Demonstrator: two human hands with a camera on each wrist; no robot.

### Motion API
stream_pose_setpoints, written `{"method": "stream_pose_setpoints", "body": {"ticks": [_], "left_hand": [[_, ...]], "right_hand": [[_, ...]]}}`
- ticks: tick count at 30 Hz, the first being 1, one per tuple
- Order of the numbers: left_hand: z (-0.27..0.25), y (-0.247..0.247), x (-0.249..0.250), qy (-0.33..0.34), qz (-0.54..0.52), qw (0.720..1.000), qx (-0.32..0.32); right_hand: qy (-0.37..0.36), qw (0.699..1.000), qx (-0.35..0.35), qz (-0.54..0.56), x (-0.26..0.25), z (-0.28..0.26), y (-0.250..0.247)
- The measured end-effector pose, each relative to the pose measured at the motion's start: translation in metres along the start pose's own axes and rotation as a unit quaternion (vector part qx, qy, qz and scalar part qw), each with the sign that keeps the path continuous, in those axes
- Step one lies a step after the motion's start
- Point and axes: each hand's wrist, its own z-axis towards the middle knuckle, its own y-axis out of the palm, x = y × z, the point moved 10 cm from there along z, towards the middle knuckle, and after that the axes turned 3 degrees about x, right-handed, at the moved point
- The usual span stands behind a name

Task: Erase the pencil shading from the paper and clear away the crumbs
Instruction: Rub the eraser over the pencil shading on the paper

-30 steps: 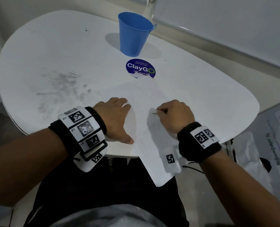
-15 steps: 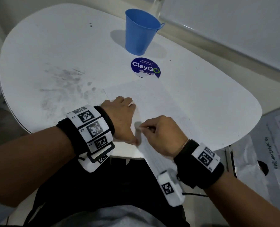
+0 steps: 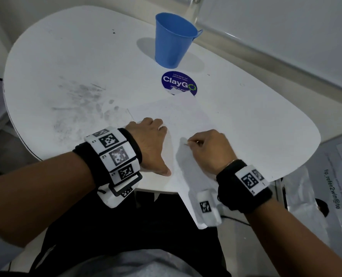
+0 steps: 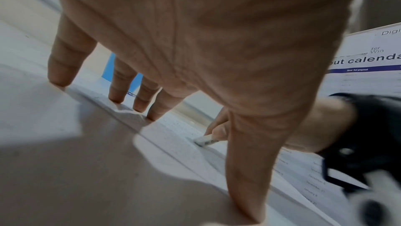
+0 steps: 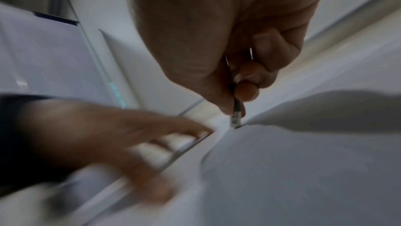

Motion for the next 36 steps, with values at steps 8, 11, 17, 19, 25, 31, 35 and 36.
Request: {"method": "stream_pose_setpoints", "body": {"ticks": [8, 11, 17, 19, 25, 31, 35, 36], "left_hand": [[0.001, -0.001, 0.0, -0.009, -0.004, 1.0, 0.006], [0.003, -0.001, 0.0, -0.012, -0.008, 1.0, -0.002], [0.002, -0.003, 0.0, -0.015, -0.007, 1.0, 0.006], [0.003, -0.002, 0.001, -0.014, -0.004, 1.0, 0.005], [0.003, -0.003, 0.0, -0.01, -0.009, 1.0, 0.001], [0.003, -0.002, 0.001, -0.013, -0.009, 1.0, -0.003], [0.003, -0.002, 0.0, -0.015, -0.011, 1.0, -0.006], [0.003, -0.002, 0.001, -0.016, -0.014, 1.0, -0.008]], "right_hand": [[0.034, 0.999, 0.03, -0.005, 0.018, 0.012, -0.013], [-0.031, 0.999, -0.015, -0.014, -0.01, -0.007, 0.008], [0.034, 0.999, 0.013, -0.002, 0.018, 0.01, -0.012], [0.027, 0.999, 0.02, -0.011, 0.016, 0.009, -0.014], [-0.031, 0.998, -0.046, -0.015, -0.008, -0.011, 0.01], [-0.058, 0.996, -0.061, -0.006, -0.02, -0.024, 0.017], [-0.019, 0.998, -0.059, 0.017, -0.003, -0.013, 0.012], [0.001, 0.999, -0.034, 0.018, 0.006, -0.005, 0.003]]}}
